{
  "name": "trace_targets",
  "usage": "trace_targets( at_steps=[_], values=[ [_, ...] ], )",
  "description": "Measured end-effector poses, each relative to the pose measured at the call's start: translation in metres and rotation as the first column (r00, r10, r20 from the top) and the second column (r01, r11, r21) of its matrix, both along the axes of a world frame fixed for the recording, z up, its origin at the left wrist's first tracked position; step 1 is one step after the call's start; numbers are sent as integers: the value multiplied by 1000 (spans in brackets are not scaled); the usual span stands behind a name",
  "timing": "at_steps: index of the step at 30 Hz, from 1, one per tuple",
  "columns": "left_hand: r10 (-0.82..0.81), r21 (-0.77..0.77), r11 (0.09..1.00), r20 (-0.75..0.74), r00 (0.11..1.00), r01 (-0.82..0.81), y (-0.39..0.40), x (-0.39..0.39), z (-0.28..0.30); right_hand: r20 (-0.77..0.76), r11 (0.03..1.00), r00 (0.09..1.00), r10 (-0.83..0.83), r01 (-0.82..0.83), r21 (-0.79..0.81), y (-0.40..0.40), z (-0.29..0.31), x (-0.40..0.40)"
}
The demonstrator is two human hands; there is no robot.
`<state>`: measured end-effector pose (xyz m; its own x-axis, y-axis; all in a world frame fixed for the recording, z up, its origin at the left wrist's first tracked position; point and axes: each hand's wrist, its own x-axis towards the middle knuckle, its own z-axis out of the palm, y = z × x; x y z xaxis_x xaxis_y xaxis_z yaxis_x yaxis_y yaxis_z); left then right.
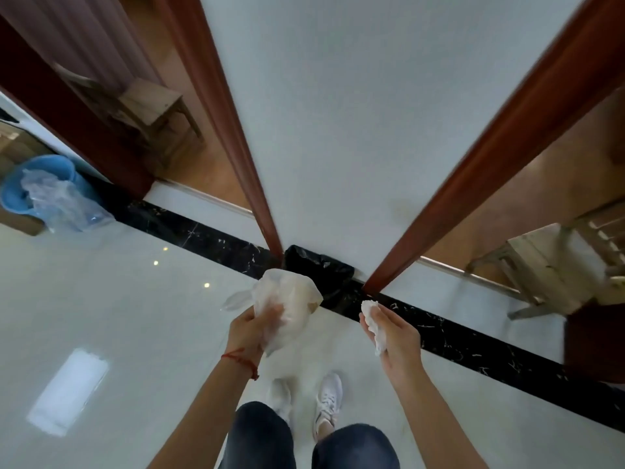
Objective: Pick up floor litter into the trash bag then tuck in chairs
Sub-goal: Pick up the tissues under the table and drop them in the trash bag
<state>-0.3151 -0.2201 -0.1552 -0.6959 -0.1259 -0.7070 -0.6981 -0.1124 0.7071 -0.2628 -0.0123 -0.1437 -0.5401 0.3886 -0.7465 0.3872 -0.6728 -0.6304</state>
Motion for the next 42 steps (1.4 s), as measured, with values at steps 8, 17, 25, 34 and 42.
trace_targets(
  at_steps=[8, 17, 25, 34, 42],
  values=[
    [-42, -31, 999, 51, 998, 44, 5, -57, -66, 47, 998, 997, -62, 62, 12, 2, -68, -52],
    [-122, -13, 992, 80, 989, 124, 11, -109, -143, 46, 987, 986, -158, 159, -27, -9, -154, -90],
    [-179, -38, 982, 133, 975, 186, 19, -134, -226, 99, 976, 972, -214, 217, -17, -10, -221, -105],
    [-145, 35, 989, 164, 976, 141, 32, -171, -275, 94, 976, 972, -214, 217, -26, -7, -253, -114],
    [-163, 122, 982, 182, 970, 142, 42, -188, -286, 65, 971, 970, -235, 237, -27, -7, -258, -121]
  ],
)
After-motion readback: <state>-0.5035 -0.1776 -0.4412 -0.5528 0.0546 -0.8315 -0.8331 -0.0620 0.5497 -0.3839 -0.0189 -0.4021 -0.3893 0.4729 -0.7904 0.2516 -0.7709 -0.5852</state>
